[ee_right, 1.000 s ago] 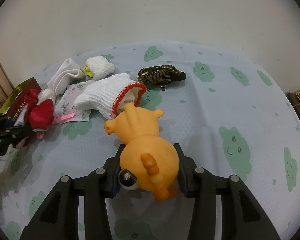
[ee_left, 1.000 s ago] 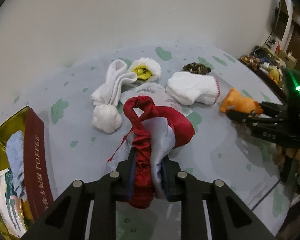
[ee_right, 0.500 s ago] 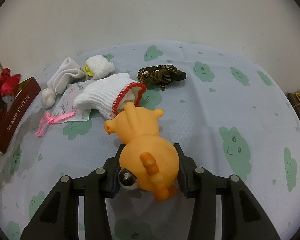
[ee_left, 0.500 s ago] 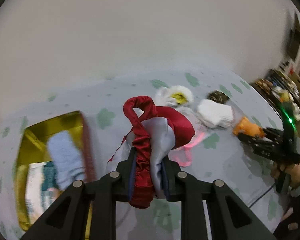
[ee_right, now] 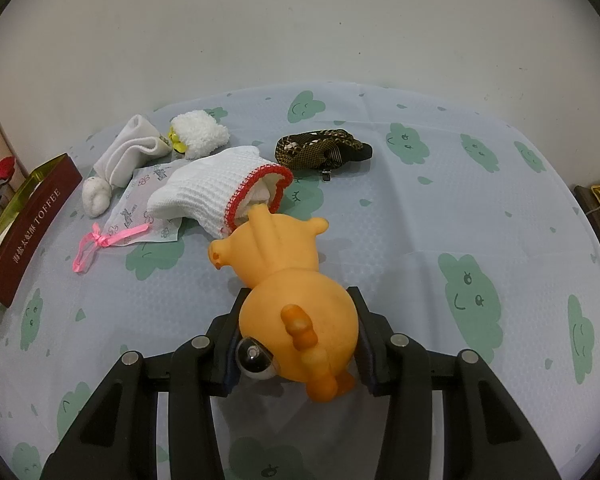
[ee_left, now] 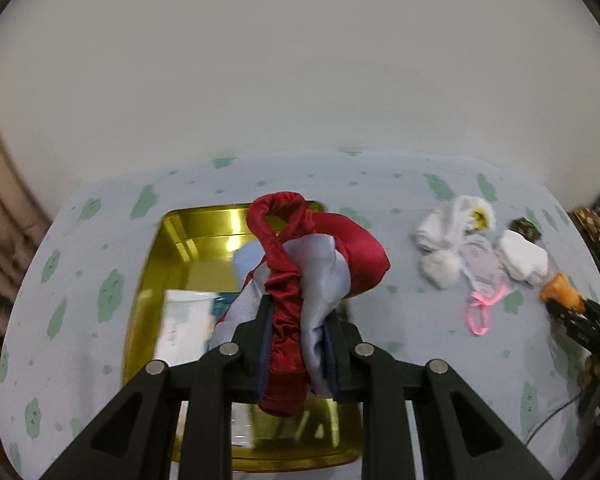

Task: Organize soft objects
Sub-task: 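Carry the red-and-white cloth into the tin beside the towel with the left tool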

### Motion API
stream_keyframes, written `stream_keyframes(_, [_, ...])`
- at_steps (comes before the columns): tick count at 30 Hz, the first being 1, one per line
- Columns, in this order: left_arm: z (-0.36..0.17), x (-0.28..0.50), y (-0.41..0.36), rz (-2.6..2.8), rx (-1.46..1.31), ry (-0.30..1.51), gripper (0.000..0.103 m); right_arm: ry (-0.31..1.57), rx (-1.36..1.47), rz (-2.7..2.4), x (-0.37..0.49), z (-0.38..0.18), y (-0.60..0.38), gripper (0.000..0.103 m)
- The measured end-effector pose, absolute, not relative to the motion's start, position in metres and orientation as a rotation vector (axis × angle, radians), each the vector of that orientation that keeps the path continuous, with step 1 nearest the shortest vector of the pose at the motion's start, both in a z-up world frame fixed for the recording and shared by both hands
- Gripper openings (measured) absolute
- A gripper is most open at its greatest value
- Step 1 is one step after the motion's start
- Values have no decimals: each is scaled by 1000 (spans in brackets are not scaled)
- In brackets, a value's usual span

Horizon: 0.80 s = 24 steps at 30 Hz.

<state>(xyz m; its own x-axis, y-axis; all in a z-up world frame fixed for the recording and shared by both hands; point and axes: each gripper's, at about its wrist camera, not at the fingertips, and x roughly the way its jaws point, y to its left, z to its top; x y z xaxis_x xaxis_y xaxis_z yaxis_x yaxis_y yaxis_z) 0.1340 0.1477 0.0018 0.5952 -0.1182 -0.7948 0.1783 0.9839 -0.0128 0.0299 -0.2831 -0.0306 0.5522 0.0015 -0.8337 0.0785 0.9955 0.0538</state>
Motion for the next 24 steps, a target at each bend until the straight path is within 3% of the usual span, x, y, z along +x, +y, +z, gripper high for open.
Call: stream_keyframes(24, [-43, 206, 200, 2, 29, 1061, 24, 987, 88, -48, 30, -31, -283, 43])
